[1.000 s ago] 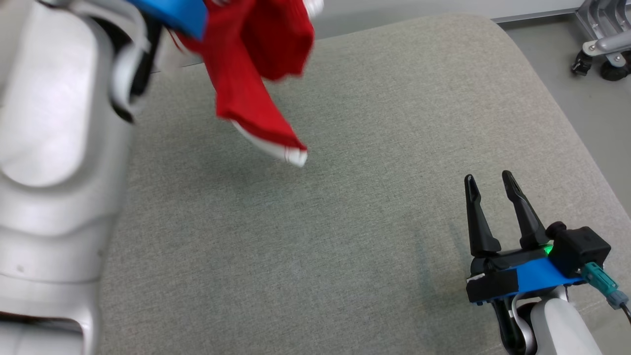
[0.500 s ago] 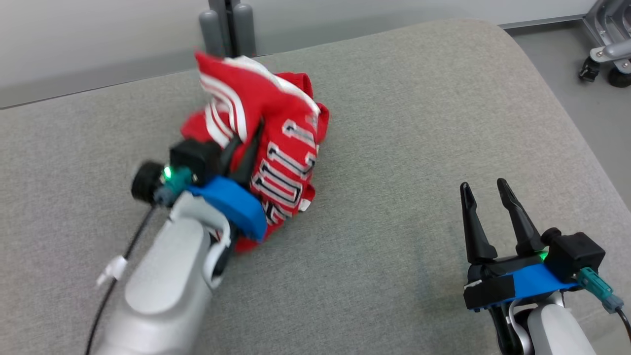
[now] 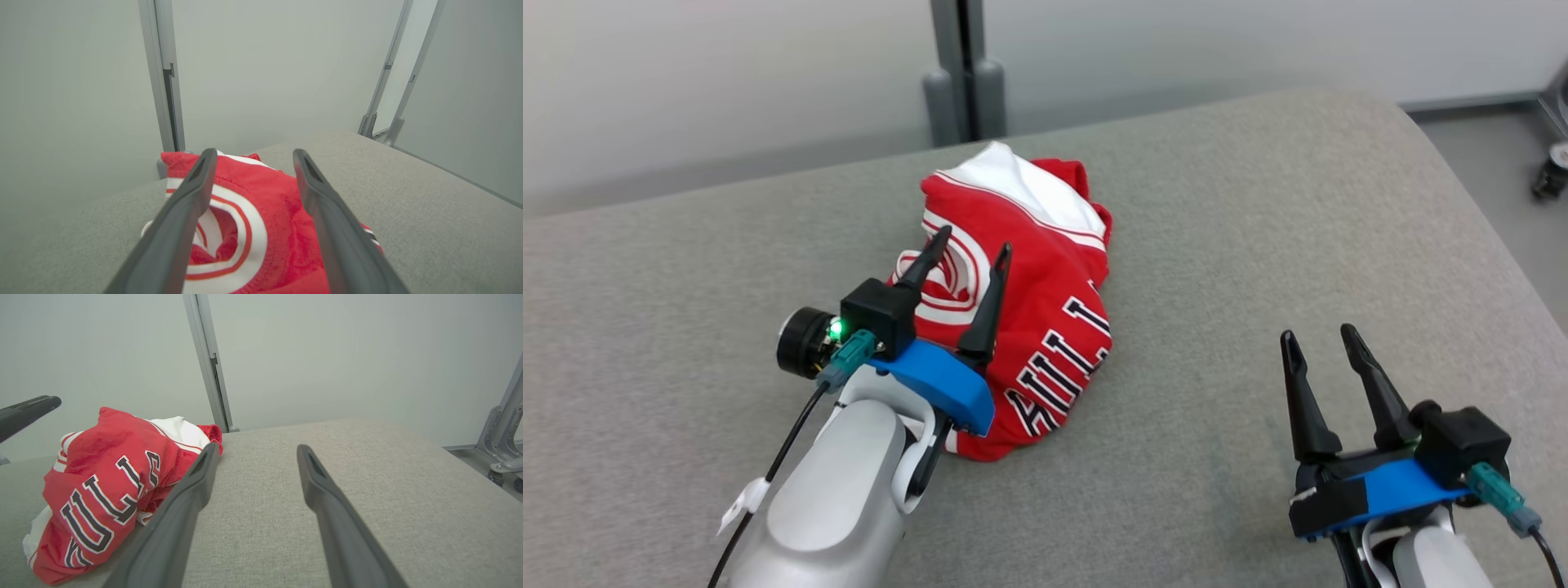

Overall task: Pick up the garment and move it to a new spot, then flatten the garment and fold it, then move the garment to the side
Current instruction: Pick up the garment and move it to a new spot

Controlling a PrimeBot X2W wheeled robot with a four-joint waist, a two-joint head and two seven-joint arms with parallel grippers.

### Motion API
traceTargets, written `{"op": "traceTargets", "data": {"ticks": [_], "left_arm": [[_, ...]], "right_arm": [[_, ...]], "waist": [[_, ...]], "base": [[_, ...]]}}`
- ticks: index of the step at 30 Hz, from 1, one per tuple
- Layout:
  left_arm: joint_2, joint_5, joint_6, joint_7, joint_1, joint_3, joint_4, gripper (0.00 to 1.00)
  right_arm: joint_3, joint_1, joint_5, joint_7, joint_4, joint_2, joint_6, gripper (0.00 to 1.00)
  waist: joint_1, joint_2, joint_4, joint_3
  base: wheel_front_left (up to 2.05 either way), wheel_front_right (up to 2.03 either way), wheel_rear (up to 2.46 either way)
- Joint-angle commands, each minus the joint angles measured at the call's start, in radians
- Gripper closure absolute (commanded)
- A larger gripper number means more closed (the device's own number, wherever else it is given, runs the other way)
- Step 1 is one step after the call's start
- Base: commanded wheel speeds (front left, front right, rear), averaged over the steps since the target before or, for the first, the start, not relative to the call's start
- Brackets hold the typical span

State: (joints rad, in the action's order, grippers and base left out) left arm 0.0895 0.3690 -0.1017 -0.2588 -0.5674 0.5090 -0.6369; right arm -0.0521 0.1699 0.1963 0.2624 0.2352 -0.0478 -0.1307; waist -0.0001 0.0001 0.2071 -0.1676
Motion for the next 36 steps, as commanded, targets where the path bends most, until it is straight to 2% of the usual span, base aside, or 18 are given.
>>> {"op": "traceTargets", "data": {"ticks": [1,6,12,19,26,36], "left_arm": [[0.011,-0.007,0.011,-0.006,0.023,-0.011,0.030,0.00],[0.060,-0.027,0.052,-0.007,0.095,-0.087,0.172,0.00],[0.118,-0.047,0.102,-0.007,0.223,-0.237,0.330,0.00],[0.147,-0.092,0.128,-0.007,0.384,-0.372,0.412,0.00],[0.121,-0.109,0.123,-0.007,0.488,-0.454,0.405,0.00],[0.078,-0.143,0.090,-0.007,0.539,-0.488,0.360,0.00]], "right_arm": [[0.006,-0.017,-0.010,0.004,0.001,-0.005,0.000,0.00],[0.013,-0.039,-0.018,0.004,-0.003,-0.005,0.000,0.00],[0.021,-0.061,-0.027,0.004,-0.011,-0.005,0.000,0.00],[0.036,-0.078,-0.047,0.004,-0.010,-0.005,0.000,0.00],[0.050,-0.094,-0.069,0.004,0.001,-0.005,0.000,0.00],[0.062,-0.096,-0.078,0.004,0.036,-0.005,0.000,0.00]], "waist": [[0.0001,-0.0001,-0.016,0.020],[0.0001,-0.0001,-0.069,0.058],[0.0001,-0.0001,-0.125,0.086],[0.0001,-0.0001,-0.172,0.099],[0.0001,-0.0001,-0.195,0.103],[0.0001,-0.0001,-0.198,0.096]], "base": [[0.00,0.00,0.00],[0.00,0.00,0.00],[0.00,0.00,0.00],[0.00,0.00,0.00],[0.00,0.00,0.00],[0.00,0.00,0.00]]}}
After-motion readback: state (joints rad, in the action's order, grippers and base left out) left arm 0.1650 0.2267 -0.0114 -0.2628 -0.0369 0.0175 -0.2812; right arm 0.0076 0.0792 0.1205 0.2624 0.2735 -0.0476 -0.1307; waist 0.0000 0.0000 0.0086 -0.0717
